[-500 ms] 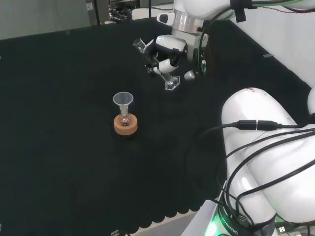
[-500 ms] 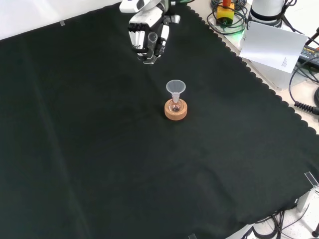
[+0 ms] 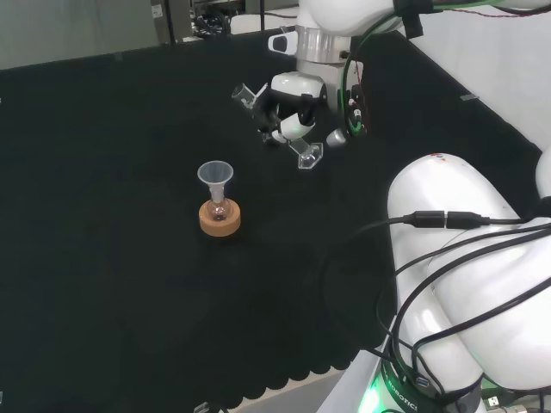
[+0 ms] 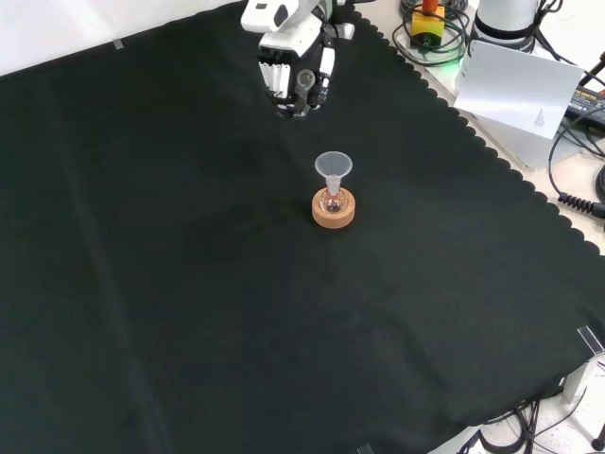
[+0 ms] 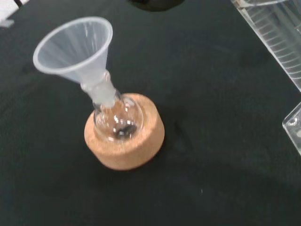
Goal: Pour the water from the graduated cylinder into the round-bottom flask.
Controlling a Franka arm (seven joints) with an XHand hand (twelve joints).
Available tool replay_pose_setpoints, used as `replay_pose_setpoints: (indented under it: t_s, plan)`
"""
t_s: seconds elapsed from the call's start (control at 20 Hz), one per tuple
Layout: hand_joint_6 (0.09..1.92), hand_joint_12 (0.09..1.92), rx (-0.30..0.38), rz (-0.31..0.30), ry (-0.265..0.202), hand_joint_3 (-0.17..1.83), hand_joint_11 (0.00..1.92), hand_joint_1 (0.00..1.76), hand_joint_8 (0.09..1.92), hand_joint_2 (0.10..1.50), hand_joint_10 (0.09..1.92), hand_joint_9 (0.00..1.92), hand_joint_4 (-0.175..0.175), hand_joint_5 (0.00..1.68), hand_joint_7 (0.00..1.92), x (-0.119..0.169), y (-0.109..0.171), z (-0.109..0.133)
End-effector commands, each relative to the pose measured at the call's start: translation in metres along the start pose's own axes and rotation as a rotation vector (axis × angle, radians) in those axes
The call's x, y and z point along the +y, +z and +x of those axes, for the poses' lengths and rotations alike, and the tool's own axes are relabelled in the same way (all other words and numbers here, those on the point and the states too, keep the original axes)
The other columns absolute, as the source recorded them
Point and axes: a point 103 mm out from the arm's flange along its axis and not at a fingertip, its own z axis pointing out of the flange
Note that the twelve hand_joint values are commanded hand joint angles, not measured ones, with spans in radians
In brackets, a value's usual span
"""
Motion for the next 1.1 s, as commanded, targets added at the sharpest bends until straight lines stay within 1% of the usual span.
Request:
replay_pose_setpoints:
  t_s: [0.05, 0.25, 0.5, 0.7, 0.8, 0.85, 1.0, 1.1]
  plan:
    - [1.12, 0.68, -0.048, 0.068, 0.013, 0.00, 1.38, 1.14, 0.50, 1.16, 0.09, 1.53, -0.175, 0.91, 1.17, -0.007, 0.009, 0.007]
    - [1.11, 0.67, -0.066, 0.102, 0.019, 0.00, 1.38, 1.14, 0.49, 1.16, 0.09, 1.53, -0.175, 0.91, 1.18, -0.009, 0.015, 0.010]
    - [1.12, 0.67, -0.085, 0.119, 0.023, 0.00, 1.39, 1.14, 0.44, 1.16, 0.09, 1.55, -0.174, 0.91, 1.23, -0.010, 0.015, 0.015]
    - [1.12, 0.66, -0.130, 0.138, 0.028, 0.00, 1.40, 1.14, 0.40, 1.16, 0.09, 1.57, -0.169, 0.91, 1.29, -0.011, 0.012, 0.016]
    - [1.12, 0.67, -0.154, 0.168, 0.030, 0.00, 1.40, 1.14, 0.39, 1.16, 0.09, 1.58, -0.168, 0.91, 1.31, -0.011, 0.010, 0.016]
    - [1.12, 0.67, -0.173, 0.198, 0.030, 0.00, 1.40, 1.14, 0.39, 1.16, 0.09, 1.58, -0.168, 0.91, 1.31, -0.011, 0.009, 0.016]
    - [1.12, 0.66, -0.208, 0.256, 0.033, 0.00, 1.41, 1.14, 0.35, 1.16, 0.09, 1.59, -0.163, 0.91, 1.35, -0.010, 0.007, 0.016]
    - [1.12, 0.65, -0.235, 0.279, 0.029, 0.00, 1.41, 1.14, 0.34, 1.16, 0.09, 1.60, -0.163, 0.91, 1.36, -0.010, 0.008, 0.018]
